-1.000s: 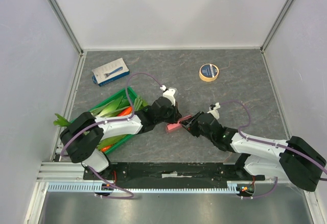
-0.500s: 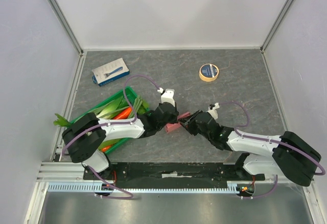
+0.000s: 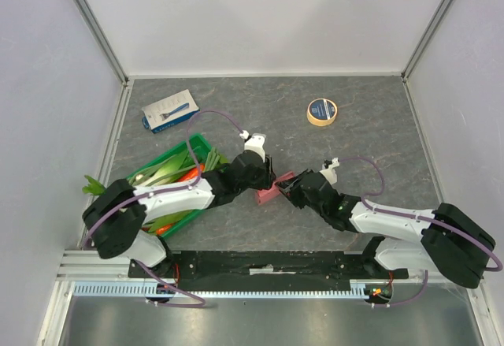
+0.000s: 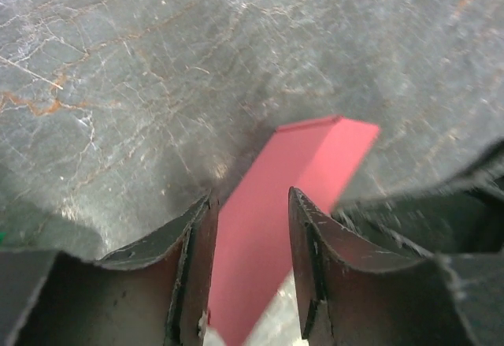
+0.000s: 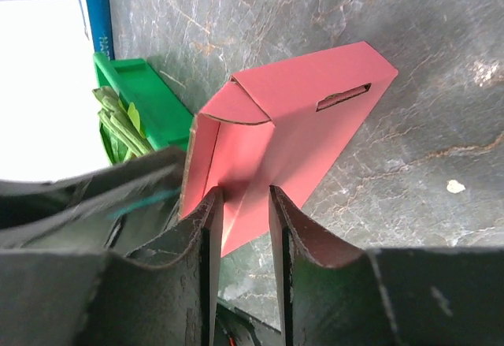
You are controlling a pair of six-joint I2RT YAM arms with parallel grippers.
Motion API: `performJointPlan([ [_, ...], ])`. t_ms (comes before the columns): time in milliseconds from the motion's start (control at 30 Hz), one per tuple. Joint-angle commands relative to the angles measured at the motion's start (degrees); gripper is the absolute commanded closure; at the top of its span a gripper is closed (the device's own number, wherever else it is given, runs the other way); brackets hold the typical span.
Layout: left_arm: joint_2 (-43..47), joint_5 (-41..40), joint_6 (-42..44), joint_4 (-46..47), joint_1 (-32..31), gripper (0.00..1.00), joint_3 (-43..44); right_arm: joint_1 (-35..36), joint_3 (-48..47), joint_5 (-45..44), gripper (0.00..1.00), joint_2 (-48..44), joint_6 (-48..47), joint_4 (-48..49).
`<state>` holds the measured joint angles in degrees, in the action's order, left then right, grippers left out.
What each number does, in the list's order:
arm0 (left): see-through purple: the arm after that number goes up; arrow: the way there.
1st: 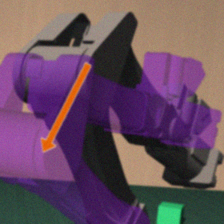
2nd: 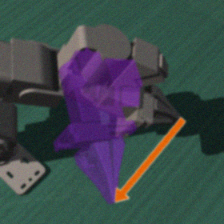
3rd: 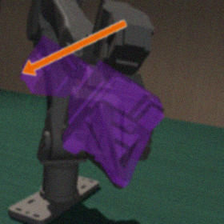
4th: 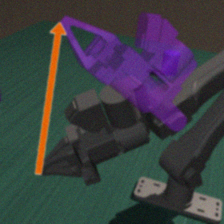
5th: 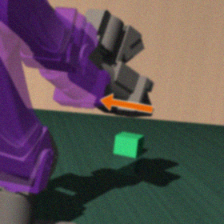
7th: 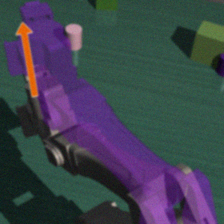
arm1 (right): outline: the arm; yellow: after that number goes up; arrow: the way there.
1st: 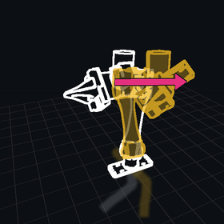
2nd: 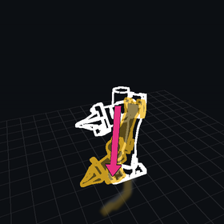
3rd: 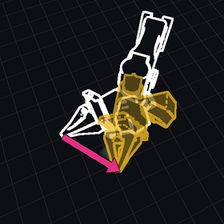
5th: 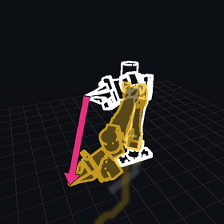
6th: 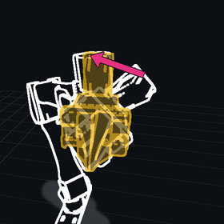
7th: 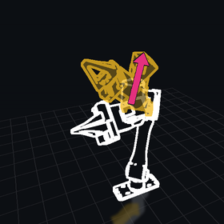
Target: Fold the paper box
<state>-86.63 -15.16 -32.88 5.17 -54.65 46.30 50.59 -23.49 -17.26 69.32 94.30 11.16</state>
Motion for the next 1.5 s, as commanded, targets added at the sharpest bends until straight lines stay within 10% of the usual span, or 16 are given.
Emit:
performJointPlan([
  [0, 8.04, 8.48, 2.64, -8.59, 0.60, 0.54, 1.33, -0.58, -0.59, -6.48, 0.64, 1.16, -2.01, -4.83],
  [200, 21.22, 5.67, 4.23, -6.24, 0.69, 0.62, -9.89, -0.58, -1.83, -5.42, 0.64, 2.93, -3.16, -4.57],
  [400, 27.04, 9.09, -1.74, -5.87, 0.78, 0.48, -16.77, -0.49, -2.35, -5.68, 0.58, 1.79, -8.16, -4.48],
  [900, 25.90, 9.54, -3.77, -16.15, 0.78, 0.46, -8.17, -2.15, -15.25, 3.78, 0.16, -15.35, -68.46, -21.96],
  [1167, 18.53, 7.60, -6.05, -25.80, 0.86, 0.60, 0.44, -17.88, -31.26, 28.83, 0.38, -1.13, -86.65, -37.35],
  [1467, 14.12, 7.95, -12.64, -30.22, 0.86, 0.65, 4.23, -18.86, -35.31, 30.09, 0.61, 8.46, -89.82, -36.91],
])
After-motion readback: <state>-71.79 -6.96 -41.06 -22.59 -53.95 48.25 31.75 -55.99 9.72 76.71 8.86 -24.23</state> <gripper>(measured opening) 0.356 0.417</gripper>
